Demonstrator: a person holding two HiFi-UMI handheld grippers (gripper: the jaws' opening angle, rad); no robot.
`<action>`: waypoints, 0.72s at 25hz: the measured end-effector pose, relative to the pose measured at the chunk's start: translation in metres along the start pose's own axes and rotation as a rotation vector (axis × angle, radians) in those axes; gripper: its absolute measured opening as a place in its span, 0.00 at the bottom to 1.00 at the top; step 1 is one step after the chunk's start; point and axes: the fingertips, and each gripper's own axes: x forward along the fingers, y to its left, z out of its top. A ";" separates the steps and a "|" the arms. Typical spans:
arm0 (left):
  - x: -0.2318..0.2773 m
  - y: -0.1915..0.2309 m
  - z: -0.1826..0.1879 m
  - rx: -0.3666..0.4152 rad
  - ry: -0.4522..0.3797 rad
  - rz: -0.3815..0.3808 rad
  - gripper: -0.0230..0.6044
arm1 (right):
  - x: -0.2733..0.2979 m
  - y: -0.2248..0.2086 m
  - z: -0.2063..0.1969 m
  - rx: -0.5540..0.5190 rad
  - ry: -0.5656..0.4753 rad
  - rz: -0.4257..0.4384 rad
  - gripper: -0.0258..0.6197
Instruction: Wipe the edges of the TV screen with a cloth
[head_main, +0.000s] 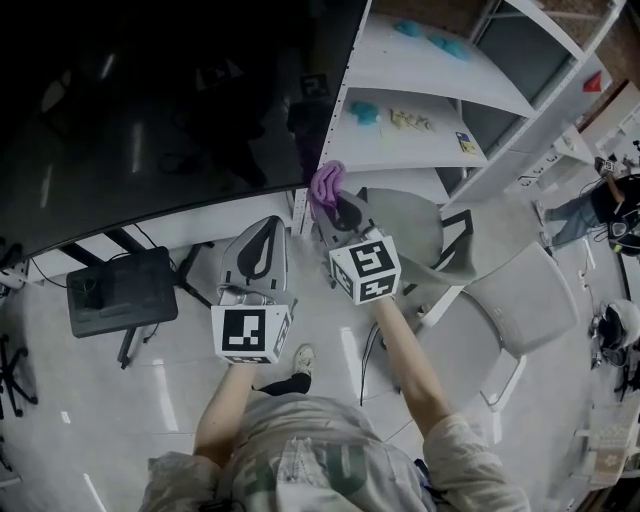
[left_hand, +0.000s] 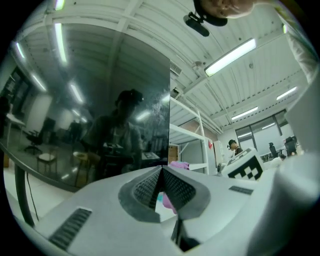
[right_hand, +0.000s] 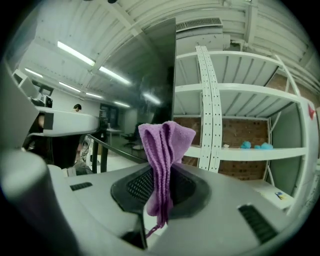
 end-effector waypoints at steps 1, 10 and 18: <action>-0.003 0.000 0.011 0.013 -0.016 0.000 0.06 | -0.007 0.004 0.008 0.001 -0.021 -0.009 0.14; -0.057 -0.008 0.050 0.068 -0.080 0.004 0.06 | -0.092 0.100 0.059 0.036 -0.171 0.021 0.14; -0.108 0.009 0.038 0.076 -0.016 0.055 0.06 | -0.118 0.155 0.038 0.065 -0.115 0.069 0.14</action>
